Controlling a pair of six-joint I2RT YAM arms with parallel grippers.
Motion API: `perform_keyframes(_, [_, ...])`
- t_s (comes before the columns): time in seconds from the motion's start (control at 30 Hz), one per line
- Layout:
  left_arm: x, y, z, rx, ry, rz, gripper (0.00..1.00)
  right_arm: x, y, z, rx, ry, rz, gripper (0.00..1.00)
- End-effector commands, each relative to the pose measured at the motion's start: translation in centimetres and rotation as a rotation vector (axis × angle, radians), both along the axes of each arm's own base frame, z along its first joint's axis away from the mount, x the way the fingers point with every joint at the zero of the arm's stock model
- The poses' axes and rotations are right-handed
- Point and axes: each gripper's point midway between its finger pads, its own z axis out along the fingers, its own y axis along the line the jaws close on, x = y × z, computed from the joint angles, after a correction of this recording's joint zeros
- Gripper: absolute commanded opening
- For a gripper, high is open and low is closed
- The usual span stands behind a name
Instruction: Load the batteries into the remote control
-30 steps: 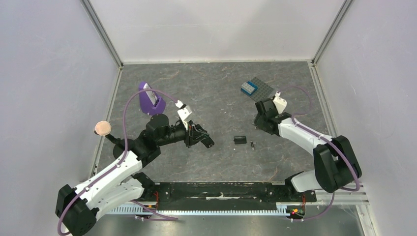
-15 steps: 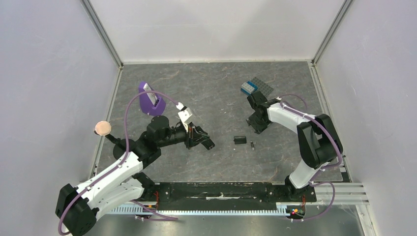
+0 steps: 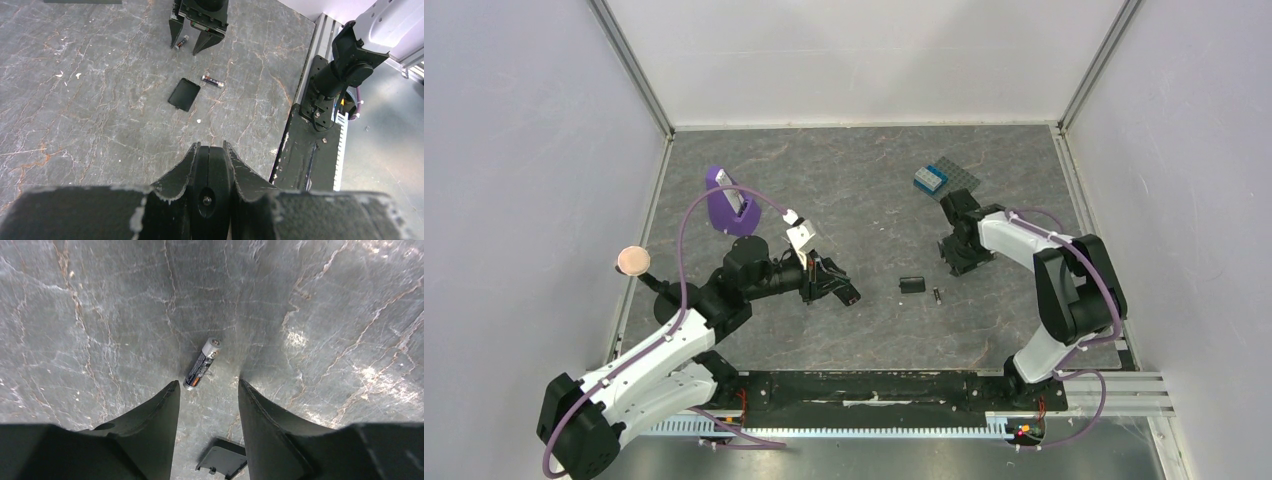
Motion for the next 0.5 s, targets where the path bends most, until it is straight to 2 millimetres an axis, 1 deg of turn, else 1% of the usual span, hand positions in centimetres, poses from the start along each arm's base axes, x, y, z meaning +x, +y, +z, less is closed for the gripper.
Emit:
perform_keyframes(0.0, [0.3,-0.3,1.1,-0.030,-0.017,0.010,0.02,0.8,-1.2,-0.1,-0.002,-0.020,-0.086,0.49])
perform_keyframes(0.23, [0.3,-0.1,0.8,-0.023,-0.015,0.022,0.02,0.8,-1.8,-0.6,0.014,0.001,-0.136,0.49])
perform_keyframes(0.47, [0.5,0.0,0.5,-0.017,-0.012,0.030,0.02,0.5,-1.8,-1.2,-0.008,0.096,-0.120,0.35])
